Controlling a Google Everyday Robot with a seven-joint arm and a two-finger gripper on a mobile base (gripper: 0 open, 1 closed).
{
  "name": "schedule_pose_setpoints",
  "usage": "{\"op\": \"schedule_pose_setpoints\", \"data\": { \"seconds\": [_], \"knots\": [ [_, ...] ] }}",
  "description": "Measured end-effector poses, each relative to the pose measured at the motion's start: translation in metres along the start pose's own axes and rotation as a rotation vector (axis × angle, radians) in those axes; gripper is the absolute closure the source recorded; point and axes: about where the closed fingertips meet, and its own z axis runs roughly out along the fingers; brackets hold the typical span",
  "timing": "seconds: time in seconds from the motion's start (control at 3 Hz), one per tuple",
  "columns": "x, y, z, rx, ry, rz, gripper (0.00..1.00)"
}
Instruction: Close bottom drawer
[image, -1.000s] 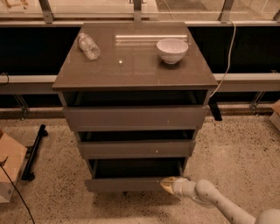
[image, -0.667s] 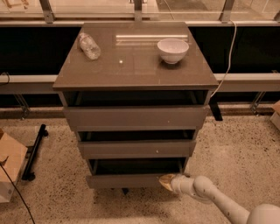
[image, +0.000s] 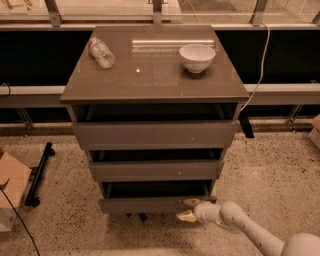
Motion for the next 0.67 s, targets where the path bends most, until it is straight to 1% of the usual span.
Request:
{"op": "schedule_pose_setpoints", "data": {
  "seconds": [0.33, 0.67],
  "knots": [
    [-0.0002, 0.0011, 0.0011, -0.002, 0.0, 0.0, 0.0],
    [-0.0002, 0.0011, 0.0011, -0.002, 0.0, 0.0, 0.0]
  ]
}}
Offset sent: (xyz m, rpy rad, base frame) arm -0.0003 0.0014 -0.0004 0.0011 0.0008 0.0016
